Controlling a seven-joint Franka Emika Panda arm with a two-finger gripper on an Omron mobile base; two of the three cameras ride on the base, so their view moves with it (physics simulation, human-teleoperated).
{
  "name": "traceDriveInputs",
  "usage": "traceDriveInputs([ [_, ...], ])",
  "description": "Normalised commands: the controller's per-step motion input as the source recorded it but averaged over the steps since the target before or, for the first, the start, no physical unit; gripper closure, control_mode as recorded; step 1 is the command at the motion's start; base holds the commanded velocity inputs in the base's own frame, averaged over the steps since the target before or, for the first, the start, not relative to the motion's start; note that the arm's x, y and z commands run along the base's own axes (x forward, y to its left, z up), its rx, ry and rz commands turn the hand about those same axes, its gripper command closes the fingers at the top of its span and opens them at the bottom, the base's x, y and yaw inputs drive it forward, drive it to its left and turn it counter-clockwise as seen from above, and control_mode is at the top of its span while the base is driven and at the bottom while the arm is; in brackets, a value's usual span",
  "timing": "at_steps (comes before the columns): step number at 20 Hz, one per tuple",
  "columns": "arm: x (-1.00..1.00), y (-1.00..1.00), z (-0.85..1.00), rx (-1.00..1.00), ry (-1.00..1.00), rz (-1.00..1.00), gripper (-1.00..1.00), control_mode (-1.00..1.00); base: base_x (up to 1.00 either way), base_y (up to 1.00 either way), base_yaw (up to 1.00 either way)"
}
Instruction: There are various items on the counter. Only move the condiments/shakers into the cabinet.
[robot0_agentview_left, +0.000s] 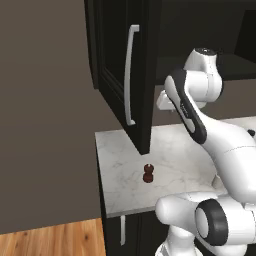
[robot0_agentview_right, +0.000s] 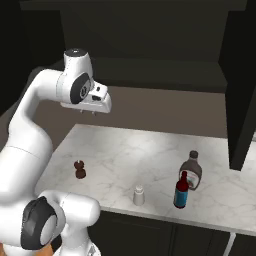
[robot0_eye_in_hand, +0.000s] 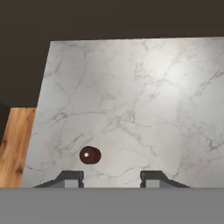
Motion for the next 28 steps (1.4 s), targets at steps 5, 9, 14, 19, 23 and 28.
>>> traceDriveInputs([
  [5, -0.62, -0.03, -0.13, -0.01, -0.07, 0.0, -1.0, -1.0, 0.0, 0.0, 0.0],
  [9, -1.0, -0.19, -0.67, 0.0, -0.02, 0.0, -1.0, -1.0, 0.0, 0.0, 0.0],
  [14, -0.68, -0.12, -0.67, -0.01, 0.0, -0.05, -1.0, -1.0, 0.0, 0.0, 0.0],
  [19, -0.03, 0.11, -0.6, -0.1, 0.0, 0.0, -1.0, -1.0, 0.0, 0.0, 0.0],
  [23, 0.02, 0.45, -0.58, -0.07, 0.0, 0.0, -1.0, -1.0, 0.0, 0.0, 0.0],
  [28, 0.0, -0.11, -0.31, 0.0, 0.0, 0.0, -1.0, -1.0, 0.0, 0.0, 0.0],
])
